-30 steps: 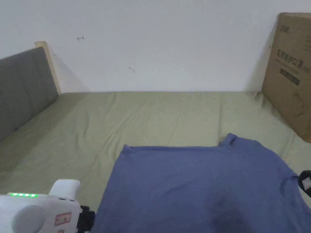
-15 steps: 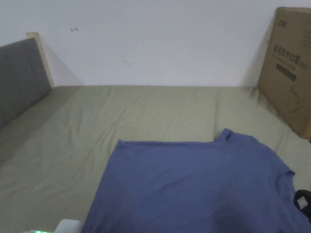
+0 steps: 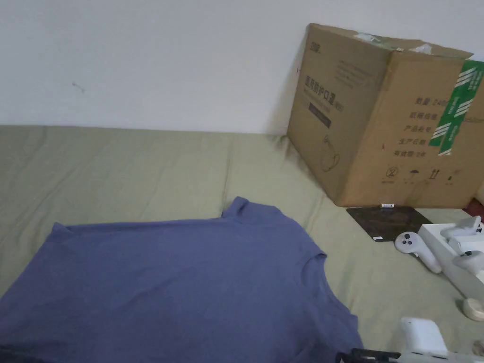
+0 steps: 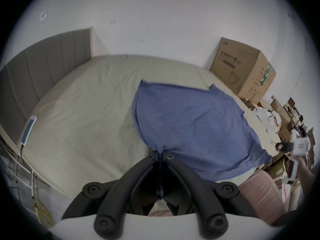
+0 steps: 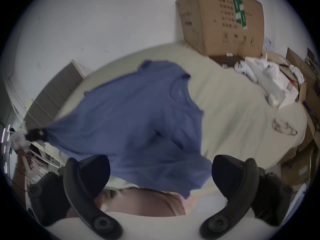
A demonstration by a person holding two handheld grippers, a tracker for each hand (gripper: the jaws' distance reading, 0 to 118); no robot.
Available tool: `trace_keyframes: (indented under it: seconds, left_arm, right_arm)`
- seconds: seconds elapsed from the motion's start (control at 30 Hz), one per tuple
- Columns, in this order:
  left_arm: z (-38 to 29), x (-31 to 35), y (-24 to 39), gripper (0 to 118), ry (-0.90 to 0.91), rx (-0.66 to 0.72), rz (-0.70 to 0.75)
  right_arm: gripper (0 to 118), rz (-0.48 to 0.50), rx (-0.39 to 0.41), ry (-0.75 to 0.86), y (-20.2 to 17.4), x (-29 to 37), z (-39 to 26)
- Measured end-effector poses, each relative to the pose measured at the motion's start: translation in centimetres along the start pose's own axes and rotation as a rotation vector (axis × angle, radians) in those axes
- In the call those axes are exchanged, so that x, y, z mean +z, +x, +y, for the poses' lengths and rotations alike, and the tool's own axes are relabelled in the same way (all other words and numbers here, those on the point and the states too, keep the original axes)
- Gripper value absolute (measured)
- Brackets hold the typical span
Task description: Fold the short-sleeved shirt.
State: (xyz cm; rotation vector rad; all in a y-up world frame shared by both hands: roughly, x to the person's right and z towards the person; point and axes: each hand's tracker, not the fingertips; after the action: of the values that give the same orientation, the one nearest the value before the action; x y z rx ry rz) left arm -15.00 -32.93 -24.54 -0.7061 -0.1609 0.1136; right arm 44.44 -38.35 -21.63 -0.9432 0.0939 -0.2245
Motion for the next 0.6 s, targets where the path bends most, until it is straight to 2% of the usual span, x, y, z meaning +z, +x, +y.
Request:
trace_keyframes:
  seconds: [0.03,0.13,0.17,0.23,0.3,0.33,0.4,0.43,0.5,0.6]
  left_arm:
    - [0.4,0.3,0.4,3,0.007,-0.006,0.002]
    - [1.1,0.5,1.4,3,0.006,-0.007,0.007]
    - [1.2,0.5,1.4,3,0.003,0.000,0.011]
    - [1.1,0.0,1.2,3,-0.019,0.031,0.007]
    - [0.8,-0.5,1.2,3,-0.047,0.035,0.021]
    - [0.6,-0.7,1.3,3,-0.065,0.028,0.040]
    - [0.2,-1.1,1.1,3,-0.101,0.013,0.065]
    - [-0.1,-1.2,1.0,3,-0.110,0.013,0.068]
    - [-0.6,-1.4,0.5,3,-0.116,0.021,0.063]
    - [-1.0,-1.1,-0.2,3,-0.131,0.043,0.071]
  right_arm:
    - [116,-0.049,-0.023,-0.002,0.3,-1.1,0.1]
    - [115,-0.144,-0.012,-0.160,1.5,-3.7,-1.6]
    - [110,-0.158,0.002,-0.214,1.7,-4.5,-2.2]
    - [93,-0.181,0.033,-0.258,1.9,-5.9,-2.9]
    - [87,-0.199,0.088,-0.258,1.8,-6.3,-2.5]
    - [76,-0.188,0.107,-0.257,1.4,-5.9,-2.3]
    - [22,-0.160,0.146,-0.247,0.9,-4.7,-1.7]
    - [3,-0.136,0.166,-0.224,0.8,-4.1,-1.6]
    - [3,-0.044,0.136,-0.191,0.9,-3.1,-1.5]
    - [3,-0.064,0.135,-0.191,1.3,-1.9,-1.5]
